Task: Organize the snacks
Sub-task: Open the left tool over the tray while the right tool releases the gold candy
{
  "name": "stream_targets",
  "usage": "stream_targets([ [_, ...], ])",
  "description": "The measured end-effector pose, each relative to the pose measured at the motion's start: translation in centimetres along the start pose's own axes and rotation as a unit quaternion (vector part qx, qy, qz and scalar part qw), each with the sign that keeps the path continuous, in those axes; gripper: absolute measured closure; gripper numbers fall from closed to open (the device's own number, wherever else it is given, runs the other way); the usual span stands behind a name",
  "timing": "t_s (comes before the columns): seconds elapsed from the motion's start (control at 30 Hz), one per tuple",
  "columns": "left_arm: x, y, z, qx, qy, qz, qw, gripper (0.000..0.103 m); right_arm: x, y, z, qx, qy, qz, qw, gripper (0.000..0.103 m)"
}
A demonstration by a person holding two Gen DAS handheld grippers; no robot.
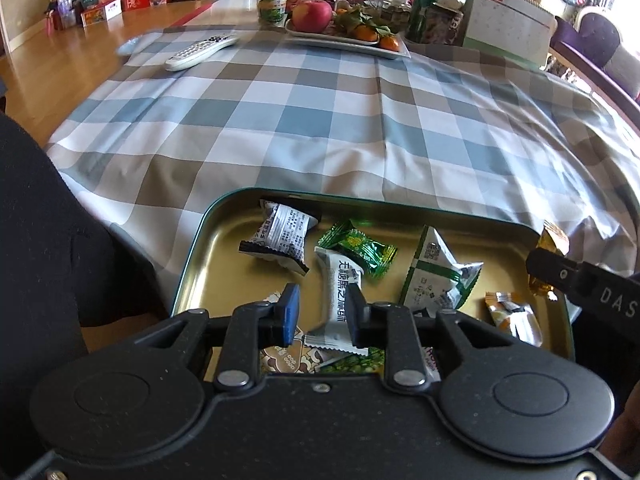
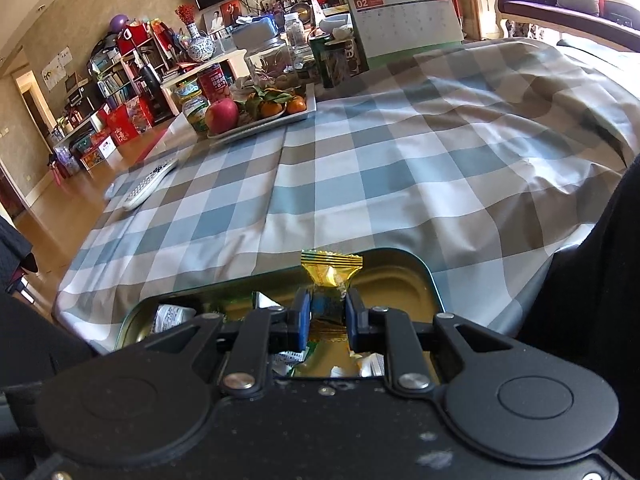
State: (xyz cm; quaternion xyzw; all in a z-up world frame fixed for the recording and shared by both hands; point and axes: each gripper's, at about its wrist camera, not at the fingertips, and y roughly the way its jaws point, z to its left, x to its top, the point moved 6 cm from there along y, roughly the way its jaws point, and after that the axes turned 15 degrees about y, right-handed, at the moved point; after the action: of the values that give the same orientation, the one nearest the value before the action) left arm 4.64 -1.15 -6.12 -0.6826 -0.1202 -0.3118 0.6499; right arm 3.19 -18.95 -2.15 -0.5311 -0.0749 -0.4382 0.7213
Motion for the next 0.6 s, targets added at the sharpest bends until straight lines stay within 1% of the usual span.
stream_targets([
  [0.03, -0.03, -0.02, -0.08, 0.001, 0.004, 0.0, 1.0, 0.065, -0.01, 0.02, 0.03, 0.0, -0.001, 0.0, 1.0, 0.083],
  [0.07, -0.03, -0.06, -0.16, 0.003, 0.007, 0.0, 1.0, 0.06, -0.01, 0.01, 0.05, 0.0, -0.002, 0.0, 1.0, 0.083],
  [0.1, 0.01, -0.09, -0.25, 0.004, 0.009, -0.001, 0.9999, 0.059, -0.02, -0.03, 0.03, 0.0, -0.002, -0.001, 1.0, 0.083],
  [0.27, 0.02, -0.18, -0.46, 0.008, 0.02, -0.003, 0.9998, 0.058, -0.07, -0.03, 0.05, 0.0, -0.005, 0.002, 1.0, 0.081],
  [0.33, 0.01, -0.15, -0.49, 0.009, 0.022, -0.002, 0.9997, 0.058, -0.03, -0.12, 0.14, 0.001, -0.008, 0.001, 1.0, 0.072],
  [0.37, 0.0, -0.16, -0.51, 0.009, 0.023, -0.001, 0.9997, 0.058, -0.04, -0.14, 0.18, 0.001, -0.009, 0.001, 1.0, 0.065],
  [0.4, 0.01, -0.15, -0.53, 0.009, 0.023, -0.001, 0.9997, 0.058, -0.06, -0.13, 0.21, 0.0, -0.011, 0.002, 1.0, 0.06],
  [0.53, -0.02, -0.14, -0.64, 0.012, 0.027, 0.0, 0.9996, 0.058, -0.17, -0.09, 0.24, -0.011, -0.02, 0.0, 1.0, 0.054],
  [0.6, 0.0, -0.16, -0.68, 0.015, 0.029, 0.0, 0.9995, 0.058, -0.2, -0.03, 0.16, -0.017, -0.021, 0.0, 1.0, 0.053],
])
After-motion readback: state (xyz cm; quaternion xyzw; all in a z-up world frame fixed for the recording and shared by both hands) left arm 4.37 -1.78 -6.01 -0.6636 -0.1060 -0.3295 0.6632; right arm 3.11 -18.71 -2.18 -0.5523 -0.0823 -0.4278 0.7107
